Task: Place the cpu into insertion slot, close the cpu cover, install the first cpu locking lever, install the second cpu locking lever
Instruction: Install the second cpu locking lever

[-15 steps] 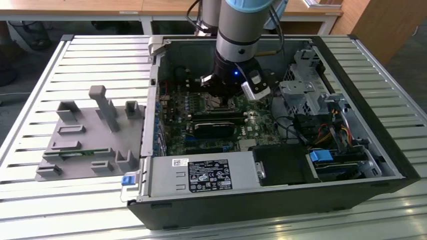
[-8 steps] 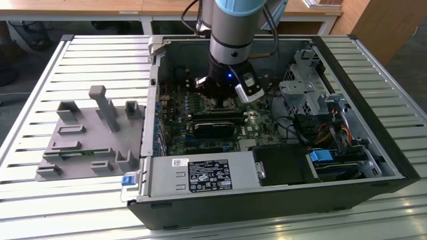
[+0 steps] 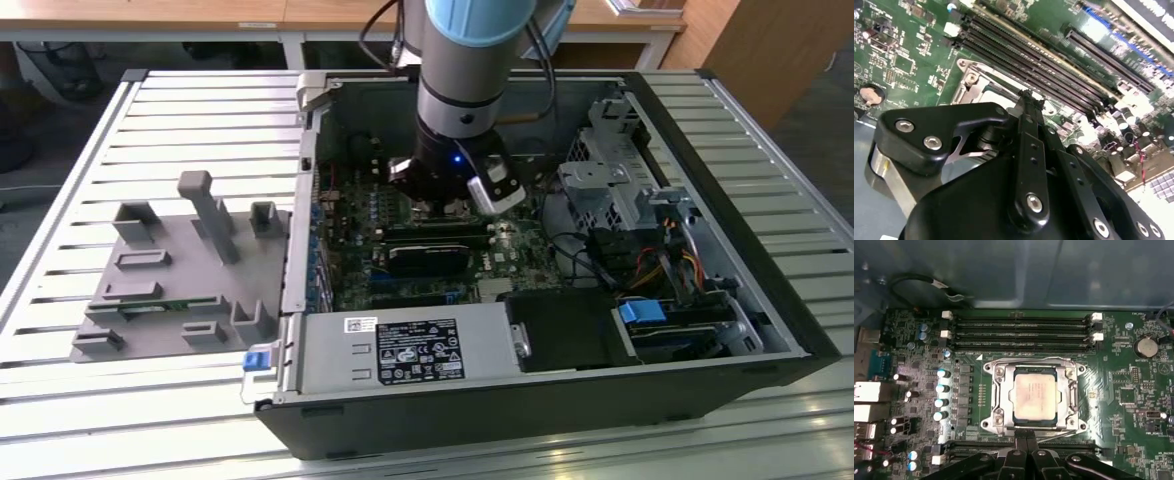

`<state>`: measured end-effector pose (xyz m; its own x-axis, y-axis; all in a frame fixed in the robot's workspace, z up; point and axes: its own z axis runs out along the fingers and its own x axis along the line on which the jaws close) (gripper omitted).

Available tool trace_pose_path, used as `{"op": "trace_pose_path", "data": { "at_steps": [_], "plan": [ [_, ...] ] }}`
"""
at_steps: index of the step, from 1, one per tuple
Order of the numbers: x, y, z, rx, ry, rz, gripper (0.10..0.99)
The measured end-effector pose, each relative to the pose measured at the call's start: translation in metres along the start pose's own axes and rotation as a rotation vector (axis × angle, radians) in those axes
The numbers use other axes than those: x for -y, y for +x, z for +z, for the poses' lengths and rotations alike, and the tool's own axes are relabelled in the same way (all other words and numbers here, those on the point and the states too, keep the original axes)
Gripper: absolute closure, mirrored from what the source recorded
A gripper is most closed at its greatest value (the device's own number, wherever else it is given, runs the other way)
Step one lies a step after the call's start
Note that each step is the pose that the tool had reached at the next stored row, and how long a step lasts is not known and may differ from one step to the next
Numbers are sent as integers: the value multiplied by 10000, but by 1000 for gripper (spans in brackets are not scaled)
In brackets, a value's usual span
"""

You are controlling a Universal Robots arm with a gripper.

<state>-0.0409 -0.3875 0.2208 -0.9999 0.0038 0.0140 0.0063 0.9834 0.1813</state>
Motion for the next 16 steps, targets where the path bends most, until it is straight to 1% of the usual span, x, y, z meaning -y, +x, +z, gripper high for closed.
{"op": "trace_pose_path", "data": {
  "at_steps": [3, 6, 8, 13, 14, 16],
  "plan": [
    [30, 38, -4, 0, -25, -2, 980],
    [37, 78, 1, -1, -74, -2, 980],
    [40, 89, 25, -1, -144, -5, 980],
    [57, 99, 113, -2, -222, -10, 980],
    [62, 105, 123, -4, -255, -12, 980],
    [87, 119, 129, -4, -383, -18, 980]
  ]
}}
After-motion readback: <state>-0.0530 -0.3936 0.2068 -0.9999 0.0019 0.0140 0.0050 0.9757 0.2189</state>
